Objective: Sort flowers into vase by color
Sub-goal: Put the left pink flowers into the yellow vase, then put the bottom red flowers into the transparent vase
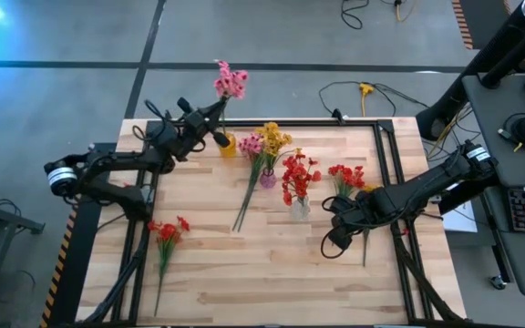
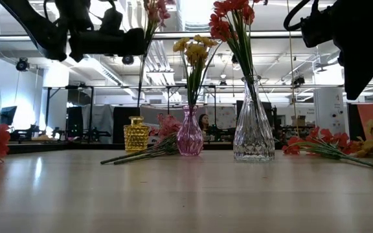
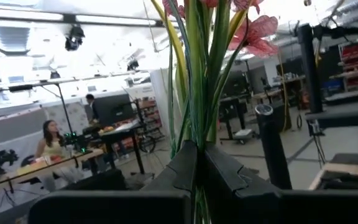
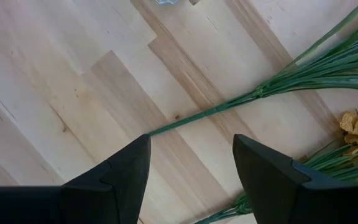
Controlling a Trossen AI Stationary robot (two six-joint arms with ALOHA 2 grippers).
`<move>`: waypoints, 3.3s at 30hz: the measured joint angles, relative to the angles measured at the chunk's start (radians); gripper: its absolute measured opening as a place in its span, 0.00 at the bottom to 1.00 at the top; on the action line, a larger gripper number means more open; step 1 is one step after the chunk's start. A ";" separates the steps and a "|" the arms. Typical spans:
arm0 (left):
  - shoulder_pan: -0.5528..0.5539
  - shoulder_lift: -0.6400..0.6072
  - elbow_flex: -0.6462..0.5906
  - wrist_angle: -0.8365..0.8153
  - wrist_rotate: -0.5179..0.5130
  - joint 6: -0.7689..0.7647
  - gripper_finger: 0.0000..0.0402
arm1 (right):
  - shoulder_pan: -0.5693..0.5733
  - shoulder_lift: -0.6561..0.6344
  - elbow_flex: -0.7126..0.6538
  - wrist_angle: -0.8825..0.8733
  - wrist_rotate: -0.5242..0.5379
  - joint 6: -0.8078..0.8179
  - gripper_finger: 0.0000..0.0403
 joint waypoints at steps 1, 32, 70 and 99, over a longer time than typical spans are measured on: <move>0.004 0.006 0.000 0.014 0.000 0.000 0.00 | 0.000 0.000 0.000 0.000 0.000 0.000 0.55; 0.014 0.045 -0.182 0.240 -0.006 -0.079 0.00 | 0.000 0.000 0.000 0.000 0.005 -0.003 0.55; 0.005 0.046 -0.191 0.199 -0.101 -0.154 0.49 | 0.000 0.000 0.000 0.000 0.009 -0.006 0.55; -0.068 -0.143 -0.191 -0.207 -0.206 -0.158 0.66 | 0.000 0.000 0.000 0.000 0.024 -0.014 0.55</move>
